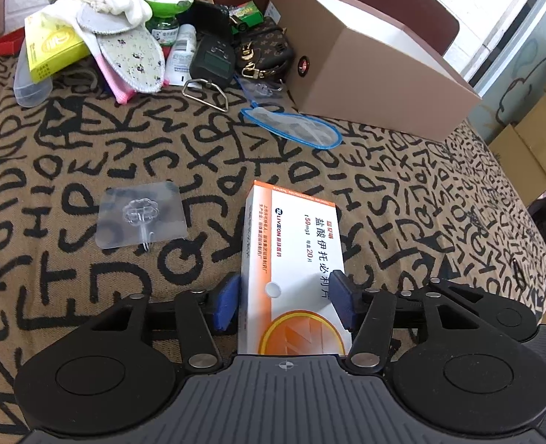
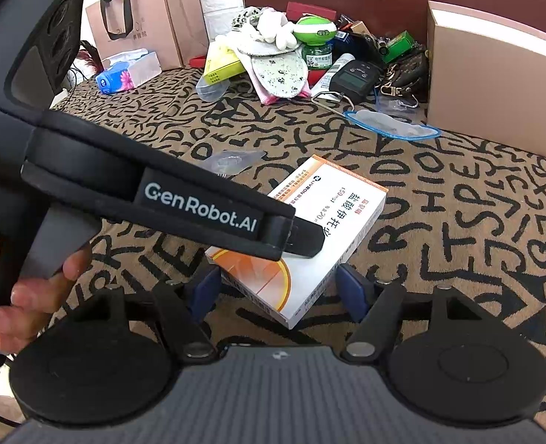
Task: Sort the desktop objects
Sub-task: 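Lift the medicine box with the left gripper and pull it clear, then carry the medicine box over the brown box and release it inside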
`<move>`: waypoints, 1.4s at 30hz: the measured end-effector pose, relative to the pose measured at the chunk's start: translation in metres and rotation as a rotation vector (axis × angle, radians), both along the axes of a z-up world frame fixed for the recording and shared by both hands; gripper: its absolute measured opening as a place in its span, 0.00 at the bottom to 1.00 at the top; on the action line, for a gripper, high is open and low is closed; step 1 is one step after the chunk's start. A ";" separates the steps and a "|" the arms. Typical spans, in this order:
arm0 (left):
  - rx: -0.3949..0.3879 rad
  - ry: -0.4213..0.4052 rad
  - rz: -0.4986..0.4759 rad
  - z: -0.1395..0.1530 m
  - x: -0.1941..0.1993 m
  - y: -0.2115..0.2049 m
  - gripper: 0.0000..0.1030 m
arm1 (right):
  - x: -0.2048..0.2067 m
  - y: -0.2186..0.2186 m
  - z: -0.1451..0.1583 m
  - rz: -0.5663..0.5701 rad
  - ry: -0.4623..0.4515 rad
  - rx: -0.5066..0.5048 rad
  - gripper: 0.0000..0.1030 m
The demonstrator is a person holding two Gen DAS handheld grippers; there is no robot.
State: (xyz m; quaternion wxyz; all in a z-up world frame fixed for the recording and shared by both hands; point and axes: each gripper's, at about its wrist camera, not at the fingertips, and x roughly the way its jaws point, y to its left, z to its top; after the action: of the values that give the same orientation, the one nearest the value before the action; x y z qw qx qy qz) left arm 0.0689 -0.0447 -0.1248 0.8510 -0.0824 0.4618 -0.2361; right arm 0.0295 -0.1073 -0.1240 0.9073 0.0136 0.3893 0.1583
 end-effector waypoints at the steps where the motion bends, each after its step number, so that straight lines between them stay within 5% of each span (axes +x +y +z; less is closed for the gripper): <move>1: 0.003 -0.004 -0.002 0.000 -0.001 -0.001 0.63 | 0.000 0.000 0.000 -0.004 0.000 0.005 0.73; 5: 0.034 -0.021 0.004 0.004 -0.003 -0.003 0.46 | 0.000 0.000 0.001 -0.002 -0.007 0.001 0.72; 8: 0.015 -0.020 0.021 0.011 -0.001 -0.001 0.43 | -0.001 -0.004 0.005 -0.006 -0.003 0.026 0.69; 17: -0.056 -0.193 0.004 0.083 0.012 -0.025 0.41 | -0.002 -0.031 0.057 -0.035 -0.155 0.036 0.68; 27: -0.181 -0.326 -0.071 0.156 0.103 -0.112 0.41 | 0.049 -0.108 0.130 -0.137 -0.372 -0.015 0.68; 36: -0.210 -0.285 -0.120 0.145 0.205 -0.199 0.42 | 0.126 -0.199 0.142 -0.213 -0.352 -0.044 0.68; 42: -0.257 -0.169 -0.117 0.111 0.261 -0.232 0.42 | 0.166 -0.252 0.124 -0.235 -0.290 -0.001 0.68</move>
State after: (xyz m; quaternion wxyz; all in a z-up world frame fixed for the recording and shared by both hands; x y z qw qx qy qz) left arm 0.3299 -0.2766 -0.0133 0.8540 -0.1434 0.3587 -0.3485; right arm 0.1951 -0.3591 0.0003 0.9662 0.0353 0.2500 0.0513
